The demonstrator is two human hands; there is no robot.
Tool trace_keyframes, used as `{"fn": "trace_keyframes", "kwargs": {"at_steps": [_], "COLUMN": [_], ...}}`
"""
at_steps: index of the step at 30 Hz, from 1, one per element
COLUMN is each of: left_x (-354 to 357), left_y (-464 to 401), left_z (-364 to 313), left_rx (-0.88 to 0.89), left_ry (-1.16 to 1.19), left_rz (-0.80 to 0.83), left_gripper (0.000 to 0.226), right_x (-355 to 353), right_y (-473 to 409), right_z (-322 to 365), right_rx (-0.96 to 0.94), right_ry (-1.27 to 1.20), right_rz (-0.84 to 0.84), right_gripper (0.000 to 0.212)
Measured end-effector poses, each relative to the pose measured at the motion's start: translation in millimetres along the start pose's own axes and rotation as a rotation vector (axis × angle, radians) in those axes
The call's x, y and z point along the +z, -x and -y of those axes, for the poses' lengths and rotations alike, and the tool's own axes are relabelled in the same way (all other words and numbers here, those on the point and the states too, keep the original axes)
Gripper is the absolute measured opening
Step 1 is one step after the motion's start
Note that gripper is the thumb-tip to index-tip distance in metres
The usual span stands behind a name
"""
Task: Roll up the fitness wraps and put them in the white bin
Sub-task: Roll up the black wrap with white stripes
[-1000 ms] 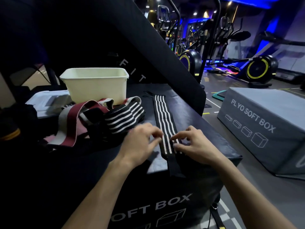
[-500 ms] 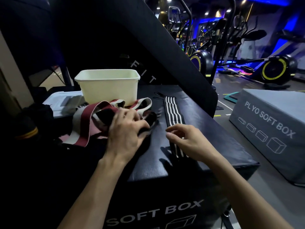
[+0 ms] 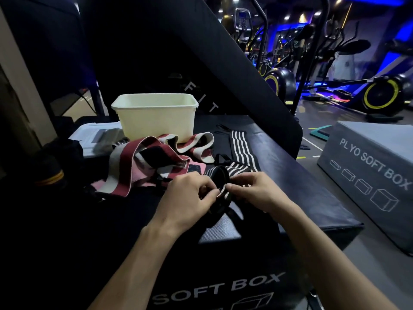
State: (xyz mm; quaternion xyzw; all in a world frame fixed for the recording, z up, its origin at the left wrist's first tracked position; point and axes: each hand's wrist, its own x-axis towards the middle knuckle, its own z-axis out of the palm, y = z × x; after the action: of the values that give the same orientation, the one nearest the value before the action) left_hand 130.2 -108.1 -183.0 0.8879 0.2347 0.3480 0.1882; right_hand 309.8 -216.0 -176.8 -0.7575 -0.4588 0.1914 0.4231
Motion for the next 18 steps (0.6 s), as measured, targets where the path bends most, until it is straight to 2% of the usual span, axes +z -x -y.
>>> {"fn": "trace_keyframes", "kwargs": {"at_steps": [2, 4, 6, 11, 15, 18], "left_x": [0, -2, -8, -26, -28, -30], "left_y": [-1, -3, -4, -6, -4, -7], "left_z": [-1, 1, 4, 1, 5, 19], "left_rx": [-0.087, -0.150, -0.167, -0.081, -0.068, -0.080], "left_ry": [-0.033, -0.034, -0.001, 0.168, 0.262, 0.277], "left_rz": [-0.117, -0.201, -0.280, -0.574, -0.553, -0.577], "left_gripper": [0.029, 0.035, 0.034, 0.021, 0.052, 0.059], "right_x": [1, 3, 3, -7, -19, -31], "right_y": [0, -1, -3, -4, -5, -11], "right_z": [-1, -2, -2, 12, 19, 9], "right_rx": [-0.011, -0.004, -0.008, -0.093, -0.163, -0.156], "right_ry": [-0.026, -0.127, -0.208, -0.621, -0.757, -0.751], "right_rz": [-0.029, -0.076, -0.145, -0.283, -0.391, -0.541], "right_gripper": [0.010, 0.010, 0.005, 0.018, 0.022, 0.034]}}
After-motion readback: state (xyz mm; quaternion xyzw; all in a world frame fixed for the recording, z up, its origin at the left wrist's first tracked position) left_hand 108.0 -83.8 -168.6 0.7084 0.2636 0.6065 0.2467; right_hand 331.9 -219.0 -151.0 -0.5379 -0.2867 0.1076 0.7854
